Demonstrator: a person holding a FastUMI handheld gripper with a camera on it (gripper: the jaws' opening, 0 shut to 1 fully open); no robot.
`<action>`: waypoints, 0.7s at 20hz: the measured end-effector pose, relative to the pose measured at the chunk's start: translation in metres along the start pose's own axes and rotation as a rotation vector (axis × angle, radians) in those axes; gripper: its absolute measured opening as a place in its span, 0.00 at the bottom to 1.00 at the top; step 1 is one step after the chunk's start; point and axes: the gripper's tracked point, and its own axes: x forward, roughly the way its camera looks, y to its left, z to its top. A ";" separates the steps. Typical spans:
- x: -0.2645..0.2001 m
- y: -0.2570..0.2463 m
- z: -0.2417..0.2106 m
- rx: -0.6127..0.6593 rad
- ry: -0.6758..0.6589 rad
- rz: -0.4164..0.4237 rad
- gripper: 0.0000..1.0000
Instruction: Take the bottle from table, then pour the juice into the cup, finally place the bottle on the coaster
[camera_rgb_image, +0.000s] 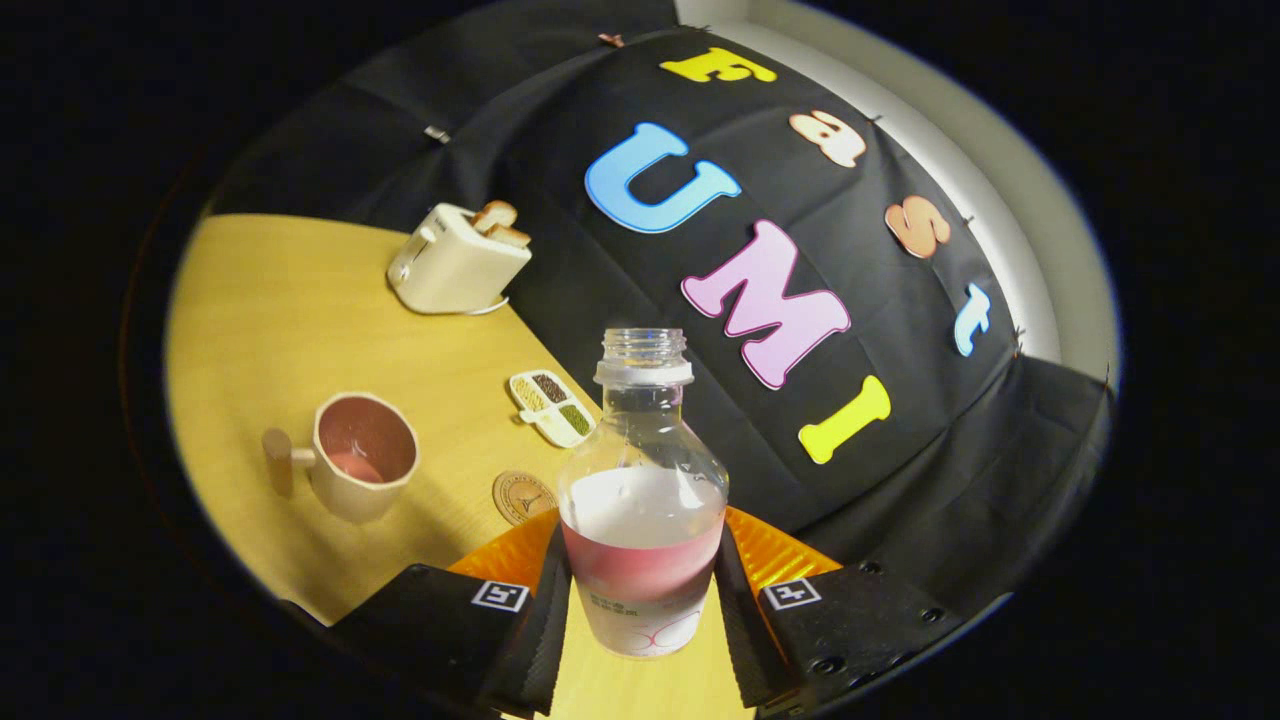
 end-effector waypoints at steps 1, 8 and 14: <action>0.005 0.003 -0.002 -0.055 0.005 -0.002 0.69; 0.016 0.038 -0.011 -0.274 0.027 0.043 0.70; 0.018 0.062 -0.015 -0.433 0.029 0.094 0.69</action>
